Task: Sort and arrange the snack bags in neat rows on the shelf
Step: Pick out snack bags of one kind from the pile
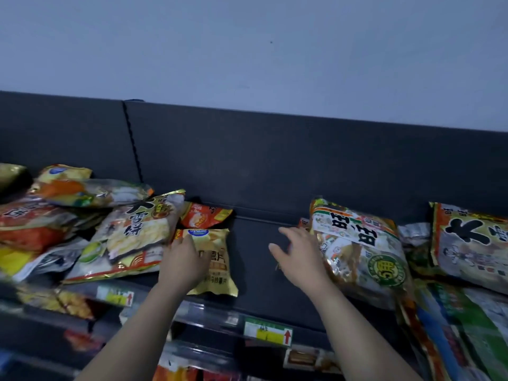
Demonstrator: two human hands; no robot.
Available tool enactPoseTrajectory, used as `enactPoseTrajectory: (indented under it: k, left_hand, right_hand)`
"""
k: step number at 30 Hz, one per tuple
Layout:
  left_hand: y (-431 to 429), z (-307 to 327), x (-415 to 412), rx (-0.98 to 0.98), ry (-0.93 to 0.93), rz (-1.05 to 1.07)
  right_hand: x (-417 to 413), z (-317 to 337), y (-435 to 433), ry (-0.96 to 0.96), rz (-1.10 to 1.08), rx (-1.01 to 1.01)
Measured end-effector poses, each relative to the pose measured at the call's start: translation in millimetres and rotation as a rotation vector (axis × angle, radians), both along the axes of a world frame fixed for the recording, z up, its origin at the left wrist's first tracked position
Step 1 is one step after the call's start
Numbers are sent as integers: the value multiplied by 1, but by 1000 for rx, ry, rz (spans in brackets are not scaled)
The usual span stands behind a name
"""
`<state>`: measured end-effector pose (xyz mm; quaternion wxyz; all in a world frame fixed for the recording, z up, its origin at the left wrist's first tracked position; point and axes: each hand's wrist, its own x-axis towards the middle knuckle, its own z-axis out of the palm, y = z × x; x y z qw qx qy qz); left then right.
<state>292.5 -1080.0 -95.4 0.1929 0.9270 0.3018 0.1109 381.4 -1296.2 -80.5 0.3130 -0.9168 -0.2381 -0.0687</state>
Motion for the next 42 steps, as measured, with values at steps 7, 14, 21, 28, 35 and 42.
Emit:
enactPoseTrajectory:
  k: [7, 14, 21, 28, 35, 42]
  left_hand:
    - [24, -5, -7, -220, -11, -19]
    - [50, 18, -6, -172, -184, -168]
    - [124, 13, -8, 51, 75, 142]
    - [148, -1, -6, 48, 174, 106]
    - [147, -6, -5, 64, 175, 99]
    - [145, -11, -5, 32, 112, 102]
  right_hand:
    - [-16, -22, 67, 389, 208, 4]
    - [8, -17, 102, 429, 156, 67]
    - [37, -2, 154, 404, 161, 80]
    - [64, -18, 191, 323, 88, -144]
    - [60, -6, 189, 159, 118, -20]
    - [28, 23, 154, -199, 71, 151]
